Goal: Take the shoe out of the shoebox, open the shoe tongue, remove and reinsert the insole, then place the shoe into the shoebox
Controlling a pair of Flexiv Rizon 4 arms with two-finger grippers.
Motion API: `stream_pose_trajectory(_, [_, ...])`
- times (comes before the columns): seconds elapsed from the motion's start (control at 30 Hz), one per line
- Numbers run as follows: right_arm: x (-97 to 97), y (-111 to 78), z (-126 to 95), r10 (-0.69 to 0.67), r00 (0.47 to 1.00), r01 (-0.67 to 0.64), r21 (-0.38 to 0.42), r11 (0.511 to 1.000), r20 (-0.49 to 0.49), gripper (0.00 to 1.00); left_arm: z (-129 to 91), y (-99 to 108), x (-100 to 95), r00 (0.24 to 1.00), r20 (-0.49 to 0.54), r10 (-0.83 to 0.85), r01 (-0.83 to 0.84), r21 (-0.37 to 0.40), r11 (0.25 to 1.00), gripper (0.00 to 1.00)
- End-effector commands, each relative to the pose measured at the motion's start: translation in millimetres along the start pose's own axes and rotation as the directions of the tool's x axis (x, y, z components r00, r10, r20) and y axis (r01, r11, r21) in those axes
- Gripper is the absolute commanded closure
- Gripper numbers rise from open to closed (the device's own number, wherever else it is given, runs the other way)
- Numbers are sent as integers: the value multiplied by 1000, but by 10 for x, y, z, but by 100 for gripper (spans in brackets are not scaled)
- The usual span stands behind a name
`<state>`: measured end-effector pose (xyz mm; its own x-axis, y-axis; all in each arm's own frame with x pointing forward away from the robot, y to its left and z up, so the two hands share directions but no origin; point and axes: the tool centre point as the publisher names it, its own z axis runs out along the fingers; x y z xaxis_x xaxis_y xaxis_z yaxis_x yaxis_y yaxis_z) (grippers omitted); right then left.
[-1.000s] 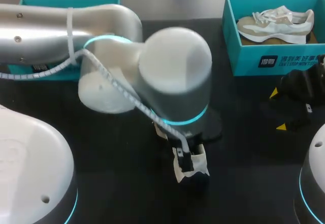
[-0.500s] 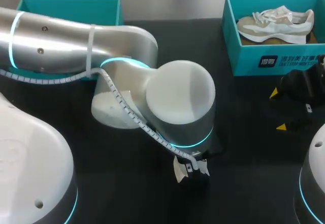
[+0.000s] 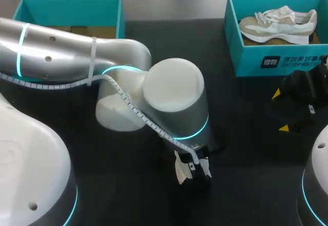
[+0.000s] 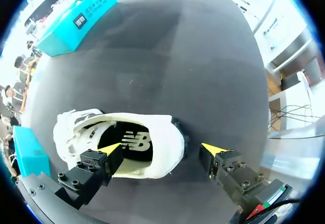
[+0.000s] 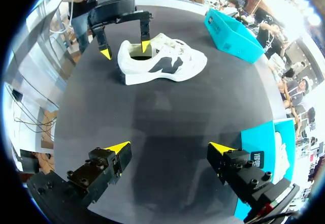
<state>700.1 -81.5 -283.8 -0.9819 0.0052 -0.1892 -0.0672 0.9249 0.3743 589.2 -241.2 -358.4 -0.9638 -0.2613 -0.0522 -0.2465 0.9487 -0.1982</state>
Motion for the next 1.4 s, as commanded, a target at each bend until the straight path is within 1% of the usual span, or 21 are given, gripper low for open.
stream_pose_trajectory(0.03, [7,6,9,1,1000,-1,4,1000,1,0,147,-78,17,1000,-29,7,-8,-7,1000,0])
stream_pose_trajectory(0.27, [7,6,9,1,1000,-1,4,1000,1,0,297,-179,131,998,-53,29,-31,-23,999,0])
stream_pose_trajectory(0.6, [7,6,9,1,1000,-1,4,1000,1,0,388,-128,206,998,-62,13,-16,-46,999,12])
stream_pose_trajectory(0.7, [7,6,9,1,1000,-1,4,1000,1,0,418,-120,215,998,-62,10,-14,-59,998,18])
stream_pose_trajectory(0.77, [7,6,9,1,1000,-1,4,1000,1,0,422,-111,219,998,-61,4,-8,-61,998,32])
stream_pose_trajectory(0.8, [7,6,9,1,1000,-1,4,1000,1,0,423,-106,220,999,-54,2,-5,-64,998,43])
stream_pose_trajectory(0.83, [7,6,9,1,1000,-1,4,1000,1,0,422,-101,221,999,-53,1,-5,-64,998,47])
stream_pose_trajectory(1.03, [7,6,9,1,1000,-1,4,1000,1,0,413,-86,200,999,-45,-8,4,-69,998,51])
stream_pose_trajectory(1.13, [7,6,9,1,1000,-1,4,1000,1,0,413,-87,191,999,-45,-9,6,-72,997,50])
stream_pose_trajectory(1.27, [7,6,9,1,1000,-1,4,1000,1,0,411,-84,185,999,-49,-17,13,-79,997,45])
stream_pose_trajectory(1.3, [7,6,9,1,1000,-1,4,1000,1,0,411,-82,184,999,-48,-21,17,-84,996,46])
stream_pose_trajectory(1.33, [7,6,9,1,1000,-1,4,1000,1,0,417,-78,181,999,-45,-26,22,-90,996,51])
stream_pose_trajectory(1.37, [7,6,9,1,1000,-1,4,1000,1,0,423,-75,177,999,-46,-28,24,-90,996,54])
stream_pose_trajectory(1.4, [7,6,9,1,1000,-1,4,1000,1,0,430,-71,171,998,-47,-31,27,-89,996,62])
